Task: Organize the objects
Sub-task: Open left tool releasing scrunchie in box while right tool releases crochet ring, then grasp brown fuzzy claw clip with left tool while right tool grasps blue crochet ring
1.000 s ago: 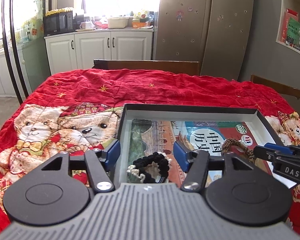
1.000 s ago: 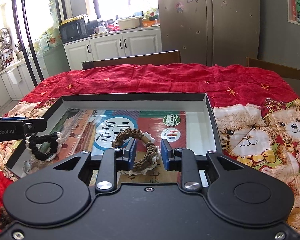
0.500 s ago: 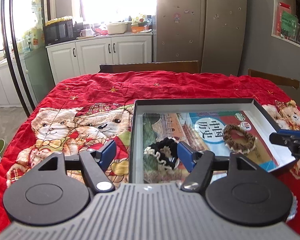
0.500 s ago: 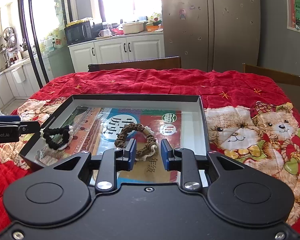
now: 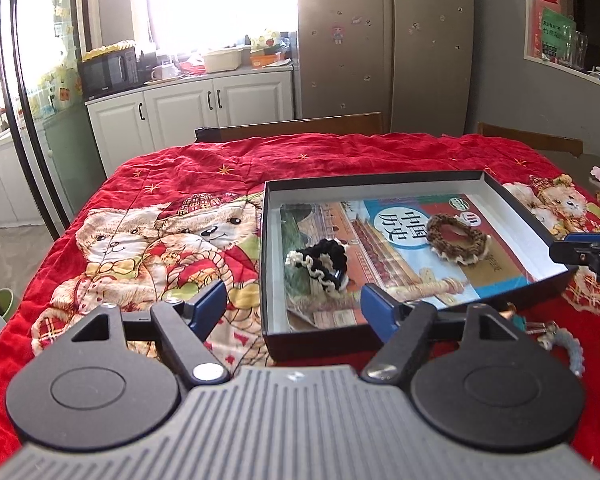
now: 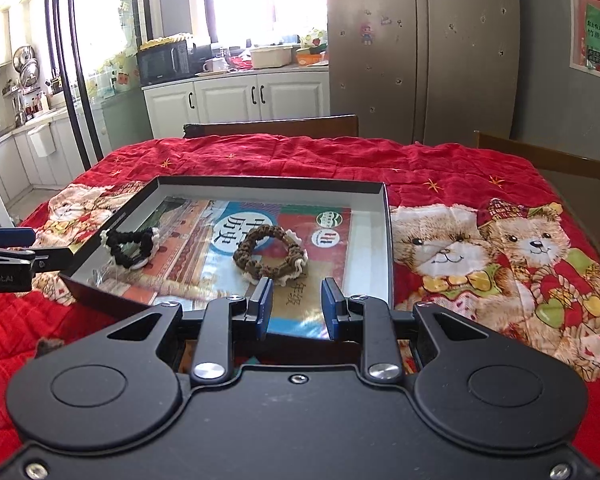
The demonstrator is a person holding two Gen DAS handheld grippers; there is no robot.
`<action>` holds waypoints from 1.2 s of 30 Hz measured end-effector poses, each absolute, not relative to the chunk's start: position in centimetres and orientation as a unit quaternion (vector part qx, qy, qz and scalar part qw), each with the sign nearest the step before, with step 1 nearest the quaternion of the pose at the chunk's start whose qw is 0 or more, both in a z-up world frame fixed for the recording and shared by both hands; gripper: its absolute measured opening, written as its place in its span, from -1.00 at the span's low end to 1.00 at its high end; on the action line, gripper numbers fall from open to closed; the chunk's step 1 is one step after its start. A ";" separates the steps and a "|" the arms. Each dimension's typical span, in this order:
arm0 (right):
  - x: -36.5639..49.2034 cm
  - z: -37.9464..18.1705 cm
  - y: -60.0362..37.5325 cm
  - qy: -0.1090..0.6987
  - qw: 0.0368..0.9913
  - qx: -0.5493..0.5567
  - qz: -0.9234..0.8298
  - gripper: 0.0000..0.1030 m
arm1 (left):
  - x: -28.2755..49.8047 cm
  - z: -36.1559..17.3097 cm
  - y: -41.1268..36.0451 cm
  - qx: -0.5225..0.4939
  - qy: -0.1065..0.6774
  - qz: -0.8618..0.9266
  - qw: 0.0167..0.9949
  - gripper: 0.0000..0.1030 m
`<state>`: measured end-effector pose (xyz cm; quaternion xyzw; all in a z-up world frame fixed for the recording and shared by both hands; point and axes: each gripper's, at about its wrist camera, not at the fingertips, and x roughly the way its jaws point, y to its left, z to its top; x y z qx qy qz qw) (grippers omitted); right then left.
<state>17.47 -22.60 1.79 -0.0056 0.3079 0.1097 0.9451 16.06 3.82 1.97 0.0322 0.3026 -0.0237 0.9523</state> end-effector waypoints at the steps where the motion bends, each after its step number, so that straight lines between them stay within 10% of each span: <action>1: 17.1 1.8 -22.7 0.307 0.945 -0.007 0.110 -0.51 | 15.8 1.9 3.8 0.033 0.303 -0.024 0.952 0.63; 36: 11.0 -2.3 -24.1 0.330 0.938 0.011 0.109 -0.51 | 11.3 -1.9 3.0 0.017 0.346 -0.044 0.937 0.63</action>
